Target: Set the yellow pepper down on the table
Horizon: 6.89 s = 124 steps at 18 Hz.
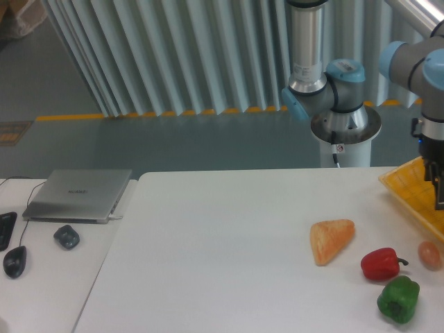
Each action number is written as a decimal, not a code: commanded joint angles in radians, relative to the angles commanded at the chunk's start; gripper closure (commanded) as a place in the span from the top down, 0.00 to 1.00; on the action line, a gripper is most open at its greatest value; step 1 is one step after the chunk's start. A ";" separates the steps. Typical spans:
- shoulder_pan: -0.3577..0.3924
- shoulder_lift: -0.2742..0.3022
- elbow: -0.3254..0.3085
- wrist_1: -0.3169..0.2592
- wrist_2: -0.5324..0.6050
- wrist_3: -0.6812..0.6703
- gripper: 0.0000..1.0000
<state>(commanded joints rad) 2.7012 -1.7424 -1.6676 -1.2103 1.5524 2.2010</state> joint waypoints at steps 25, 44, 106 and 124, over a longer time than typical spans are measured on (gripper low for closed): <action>0.057 -0.200 0.043 0.074 0.107 0.210 1.00; 0.055 -0.189 0.063 0.037 0.104 0.163 0.46; -0.440 -0.190 0.055 0.132 0.147 -1.072 0.54; -0.452 -0.135 0.112 0.120 0.066 -1.066 1.00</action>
<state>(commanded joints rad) 2.2489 -1.8776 -1.5555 -1.0906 1.6184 1.1351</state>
